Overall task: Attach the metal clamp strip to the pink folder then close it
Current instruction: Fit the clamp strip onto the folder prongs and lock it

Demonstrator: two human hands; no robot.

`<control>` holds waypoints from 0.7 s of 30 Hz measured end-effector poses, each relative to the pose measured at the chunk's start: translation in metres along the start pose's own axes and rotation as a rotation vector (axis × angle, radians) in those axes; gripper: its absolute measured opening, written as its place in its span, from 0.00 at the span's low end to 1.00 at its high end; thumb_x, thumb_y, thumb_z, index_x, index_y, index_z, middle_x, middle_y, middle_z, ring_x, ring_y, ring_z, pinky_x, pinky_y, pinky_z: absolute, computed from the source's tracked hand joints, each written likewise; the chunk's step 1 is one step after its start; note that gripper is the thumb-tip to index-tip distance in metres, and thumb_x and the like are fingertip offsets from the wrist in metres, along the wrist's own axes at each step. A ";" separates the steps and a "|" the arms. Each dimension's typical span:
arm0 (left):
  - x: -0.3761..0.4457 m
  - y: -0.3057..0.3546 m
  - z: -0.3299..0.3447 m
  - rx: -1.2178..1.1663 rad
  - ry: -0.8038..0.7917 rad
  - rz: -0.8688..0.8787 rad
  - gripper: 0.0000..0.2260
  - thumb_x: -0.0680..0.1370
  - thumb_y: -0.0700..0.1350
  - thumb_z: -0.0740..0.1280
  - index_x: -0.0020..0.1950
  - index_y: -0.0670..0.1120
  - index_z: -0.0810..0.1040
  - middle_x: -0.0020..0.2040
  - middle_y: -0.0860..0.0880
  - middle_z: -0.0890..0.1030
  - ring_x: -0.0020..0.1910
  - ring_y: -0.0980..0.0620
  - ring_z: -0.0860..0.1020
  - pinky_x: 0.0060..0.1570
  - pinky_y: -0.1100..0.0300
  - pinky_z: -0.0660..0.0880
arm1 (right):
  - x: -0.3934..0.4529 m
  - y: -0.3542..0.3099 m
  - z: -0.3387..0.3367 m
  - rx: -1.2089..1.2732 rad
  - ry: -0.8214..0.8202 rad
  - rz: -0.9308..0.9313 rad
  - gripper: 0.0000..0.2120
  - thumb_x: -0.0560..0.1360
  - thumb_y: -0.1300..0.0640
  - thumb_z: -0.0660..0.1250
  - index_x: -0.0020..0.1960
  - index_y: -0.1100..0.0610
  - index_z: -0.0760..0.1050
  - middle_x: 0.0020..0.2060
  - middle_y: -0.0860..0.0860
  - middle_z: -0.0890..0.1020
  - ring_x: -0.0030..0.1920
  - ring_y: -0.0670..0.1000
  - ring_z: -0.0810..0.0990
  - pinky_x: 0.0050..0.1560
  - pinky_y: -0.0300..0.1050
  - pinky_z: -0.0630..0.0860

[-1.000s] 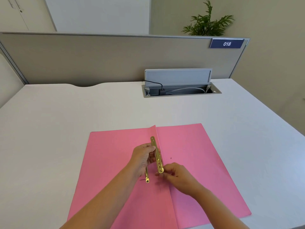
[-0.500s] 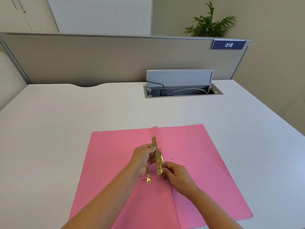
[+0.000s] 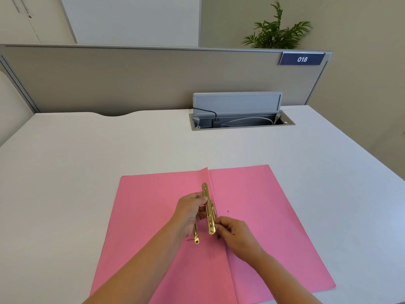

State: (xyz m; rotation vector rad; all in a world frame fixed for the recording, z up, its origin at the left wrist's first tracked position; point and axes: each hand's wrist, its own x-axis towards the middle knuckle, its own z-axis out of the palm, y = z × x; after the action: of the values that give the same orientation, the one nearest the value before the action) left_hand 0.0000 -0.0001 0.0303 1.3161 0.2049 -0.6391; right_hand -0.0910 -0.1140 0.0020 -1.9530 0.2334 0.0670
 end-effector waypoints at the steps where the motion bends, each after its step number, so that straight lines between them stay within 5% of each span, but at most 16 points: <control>1: 0.001 -0.001 0.000 -0.002 0.001 0.000 0.08 0.76 0.32 0.61 0.42 0.40 0.78 0.27 0.47 0.81 0.19 0.55 0.77 0.19 0.66 0.73 | 0.000 0.000 0.000 0.002 0.002 0.000 0.21 0.77 0.62 0.62 0.31 0.41 0.75 0.24 0.43 0.76 0.30 0.40 0.70 0.35 0.29 0.68; 12: 0.008 -0.015 0.002 0.006 0.022 0.000 0.09 0.76 0.33 0.62 0.40 0.42 0.78 0.34 0.44 0.80 0.24 0.53 0.77 0.23 0.63 0.75 | 0.001 -0.003 -0.005 0.101 -0.004 0.112 0.14 0.80 0.60 0.58 0.42 0.53 0.80 0.30 0.43 0.80 0.30 0.36 0.73 0.37 0.26 0.70; 15: 0.009 -0.019 0.003 0.016 0.017 0.005 0.08 0.76 0.34 0.62 0.41 0.42 0.79 0.33 0.45 0.80 0.26 0.52 0.77 0.25 0.62 0.76 | 0.005 -0.007 -0.007 0.211 0.008 0.199 0.16 0.80 0.56 0.57 0.39 0.54 0.79 0.30 0.45 0.80 0.33 0.42 0.76 0.42 0.35 0.73; 21: 0.011 -0.025 0.003 0.033 0.025 0.019 0.07 0.75 0.33 0.63 0.45 0.41 0.80 0.31 0.46 0.81 0.27 0.50 0.76 0.27 0.61 0.75 | 0.013 -0.013 -0.012 0.259 -0.010 0.286 0.09 0.75 0.56 0.67 0.38 0.59 0.77 0.28 0.49 0.76 0.25 0.42 0.72 0.25 0.28 0.68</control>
State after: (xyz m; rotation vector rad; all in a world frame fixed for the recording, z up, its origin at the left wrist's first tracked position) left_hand -0.0051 -0.0094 0.0048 1.3567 0.2030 -0.6124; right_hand -0.0760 -0.1222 0.0166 -1.6513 0.4903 0.2225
